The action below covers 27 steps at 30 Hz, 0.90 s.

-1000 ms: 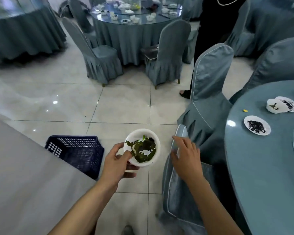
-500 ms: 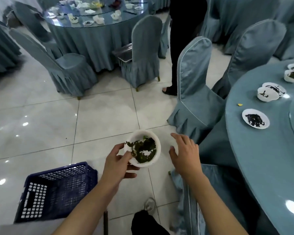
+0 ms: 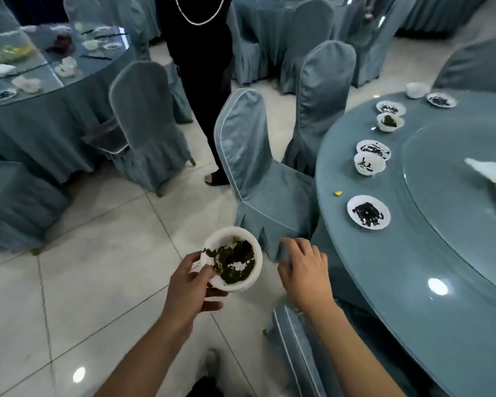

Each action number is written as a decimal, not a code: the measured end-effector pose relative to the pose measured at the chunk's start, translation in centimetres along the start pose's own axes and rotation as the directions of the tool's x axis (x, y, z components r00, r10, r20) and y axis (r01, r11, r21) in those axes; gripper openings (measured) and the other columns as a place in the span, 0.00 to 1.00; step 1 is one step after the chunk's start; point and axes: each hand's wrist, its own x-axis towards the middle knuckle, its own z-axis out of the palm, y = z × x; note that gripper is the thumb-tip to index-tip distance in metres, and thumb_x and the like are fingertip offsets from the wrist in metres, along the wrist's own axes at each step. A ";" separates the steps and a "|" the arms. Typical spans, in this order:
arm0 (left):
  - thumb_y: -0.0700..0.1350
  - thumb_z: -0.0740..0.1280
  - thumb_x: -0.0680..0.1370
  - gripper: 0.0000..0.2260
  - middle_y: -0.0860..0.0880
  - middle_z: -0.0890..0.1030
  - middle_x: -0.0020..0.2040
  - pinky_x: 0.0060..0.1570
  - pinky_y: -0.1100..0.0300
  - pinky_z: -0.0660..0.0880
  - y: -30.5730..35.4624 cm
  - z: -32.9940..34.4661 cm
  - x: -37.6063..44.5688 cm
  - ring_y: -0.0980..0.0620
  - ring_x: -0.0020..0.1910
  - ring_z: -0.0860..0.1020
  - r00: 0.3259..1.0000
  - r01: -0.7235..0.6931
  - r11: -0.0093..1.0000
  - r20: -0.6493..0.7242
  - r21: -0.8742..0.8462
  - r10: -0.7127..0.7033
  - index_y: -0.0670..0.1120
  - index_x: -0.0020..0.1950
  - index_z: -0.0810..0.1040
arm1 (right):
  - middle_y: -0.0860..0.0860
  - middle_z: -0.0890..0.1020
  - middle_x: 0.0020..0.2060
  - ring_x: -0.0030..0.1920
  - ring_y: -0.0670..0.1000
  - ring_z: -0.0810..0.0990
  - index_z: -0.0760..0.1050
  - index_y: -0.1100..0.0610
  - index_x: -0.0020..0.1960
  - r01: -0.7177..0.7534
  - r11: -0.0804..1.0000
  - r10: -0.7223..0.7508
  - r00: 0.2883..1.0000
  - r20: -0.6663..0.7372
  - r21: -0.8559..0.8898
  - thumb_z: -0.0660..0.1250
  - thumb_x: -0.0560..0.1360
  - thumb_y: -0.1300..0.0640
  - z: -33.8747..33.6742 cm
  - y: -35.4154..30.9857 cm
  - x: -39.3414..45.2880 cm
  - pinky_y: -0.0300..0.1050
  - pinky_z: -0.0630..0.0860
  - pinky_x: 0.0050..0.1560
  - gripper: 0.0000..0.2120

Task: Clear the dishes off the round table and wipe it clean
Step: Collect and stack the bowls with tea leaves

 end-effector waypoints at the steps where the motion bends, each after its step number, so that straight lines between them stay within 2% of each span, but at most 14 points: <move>1: 0.38 0.65 0.81 0.12 0.43 0.86 0.45 0.32 0.53 0.81 0.8 0.7 1.4 0.40 0.39 0.86 1.000 -0.003 1.000 0.023 0.016 0.003 0.55 0.58 0.77 | 0.49 0.76 0.55 0.50 0.55 0.76 0.73 0.48 0.65 -0.032 0.999 0.032 0.999 -0.013 -0.004 0.67 0.74 0.54 0.1 0.5 1.1 0.52 0.71 0.51 0.19; 6: 0.39 0.65 0.81 0.12 0.43 0.86 0.43 0.32 0.53 0.80 4.9 3.9 9.5 0.40 0.38 0.86 0.990 -0.010 0.995 0.137 0.095 -0.003 0.54 0.60 0.77 | 0.50 0.77 0.56 0.51 0.58 0.77 0.74 0.49 0.63 -0.177 0.984 0.175 0.981 -0.078 -0.018 0.69 0.73 0.55 1.2 2.3 6.9 0.54 0.71 0.51 0.19; 9: 0.39 0.65 0.81 0.13 0.41 0.85 0.45 0.28 0.55 0.78 7.7 5.4 15.0 0.39 0.38 0.86 0.979 -0.022 0.988 0.204 0.150 -0.010 0.52 0.63 0.76 | 0.51 0.77 0.58 0.54 0.58 0.77 0.74 0.49 0.66 -0.271 0.962 0.269 0.960 -0.079 -0.019 0.68 0.74 0.53 2.1 2.8 11.3 0.55 0.72 0.54 0.19; 13: 0.39 0.65 0.81 0.13 0.39 0.85 0.47 0.26 0.57 0.77 11.3 7.7 21.7 0.38 0.39 0.86 0.954 -0.035 0.978 0.298 0.205 -0.028 0.51 0.64 0.76 | 0.50 0.77 0.57 0.53 0.58 0.77 0.74 0.49 0.65 -0.383 0.924 0.378 0.916 -0.132 -0.012 0.69 0.73 0.54 2.9 3.0 16.7 0.54 0.71 0.54 0.20; 19: 0.38 0.65 0.81 0.12 0.41 0.83 0.45 0.27 0.54 0.80 15.0 12.9 28.7 0.46 0.30 0.83 0.896 -0.075 0.961 0.440 0.268 -0.053 0.51 0.62 0.76 | 0.49 0.77 0.57 0.56 0.56 0.77 0.74 0.48 0.65 -0.520 0.854 0.515 0.843 -0.158 0.006 0.66 0.74 0.53 3.2 4.8 21.8 0.53 0.70 0.55 0.19; 23: 0.37 0.65 0.81 0.13 0.34 0.83 0.50 0.25 0.56 0.78 16.0 16.9 32.5 0.40 0.35 0.83 0.861 -0.078 0.953 0.501 0.294 -0.084 0.51 0.62 0.76 | 0.51 0.78 0.58 0.57 0.58 0.78 0.76 0.49 0.64 -0.619 0.785 0.613 0.771 -0.170 0.027 0.69 0.74 0.54 3.5 7.9 23.7 0.55 0.70 0.57 0.19; 27: 0.38 0.65 0.81 0.12 0.36 0.84 0.50 0.25 0.56 0.78 16.7 21.2 35.4 0.34 0.39 0.85 0.846 -0.072 0.943 0.521 0.325 -0.115 0.52 0.61 0.76 | 0.51 0.78 0.58 0.57 0.59 0.78 0.76 0.49 0.64 -0.693 0.720 0.688 0.707 -0.163 0.033 0.69 0.74 0.54 3.3 10.9 26.1 0.56 0.69 0.58 0.18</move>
